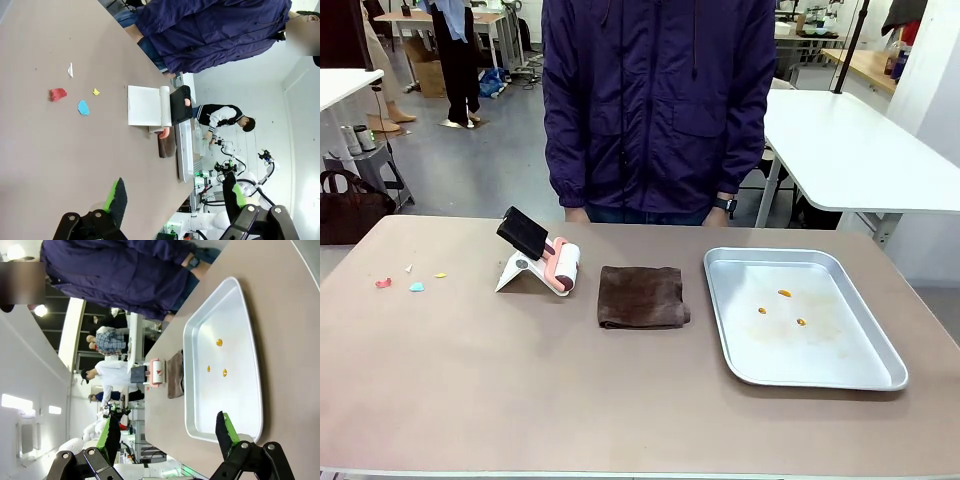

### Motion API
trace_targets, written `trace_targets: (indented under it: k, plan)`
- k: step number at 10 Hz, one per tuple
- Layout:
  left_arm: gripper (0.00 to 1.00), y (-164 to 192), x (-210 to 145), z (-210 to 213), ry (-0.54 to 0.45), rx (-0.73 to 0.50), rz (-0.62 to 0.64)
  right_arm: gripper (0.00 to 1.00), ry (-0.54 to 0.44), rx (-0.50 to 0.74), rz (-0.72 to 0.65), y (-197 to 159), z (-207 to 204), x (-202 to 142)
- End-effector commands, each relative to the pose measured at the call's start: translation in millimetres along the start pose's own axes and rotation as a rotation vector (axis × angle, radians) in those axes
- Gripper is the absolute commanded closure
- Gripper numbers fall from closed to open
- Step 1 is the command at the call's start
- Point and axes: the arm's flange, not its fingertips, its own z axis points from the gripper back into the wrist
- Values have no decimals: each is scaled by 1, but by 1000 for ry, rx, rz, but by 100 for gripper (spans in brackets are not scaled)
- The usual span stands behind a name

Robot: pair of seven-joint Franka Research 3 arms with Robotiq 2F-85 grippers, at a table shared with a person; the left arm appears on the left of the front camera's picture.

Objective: Clean the surface of the table.
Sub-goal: Hold the Lint Roller with your left hand and the towel with your right hand.

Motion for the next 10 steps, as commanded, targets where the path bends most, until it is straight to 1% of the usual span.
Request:
trace_targets:
  k: [1,2,3,4,5,6,7,8,9,10]
  plan:
    - [0,-20,-2,-3,-16,68,13,0,-25,-128,26,31,-19,-10]
    - [0,-41,0,-11,-22,88,-15,0,-32,-217,79,58,-37,-19]
    - [0,-65,4,-23,-11,102,-81,0,-16,-288,178,89,-60,-27]
    - [0,-86,11,-38,14,133,-121,0,-11,-368,239,114,-82,-32]
    - [0,-105,18,-50,37,147,-150,0,28,-437,319,140,-109,-38]
    - [0,-125,23,-60,50,139,-189,0,87,-451,402,163,-136,-43]
    - [0,-143,27,-71,87,149,-241,0,155,-487,481,184,-164,-49]
    - [0,-165,27,-93,153,194,-281,0,209,-491,544,204,-196,-55]
    - [0,-181,25,-115,213,248,-328,0,244,-508,588,218,-224,-62]
    - [0,-195,24,-136,238,311,-316,0,267,-525,616,229,-253,-72]
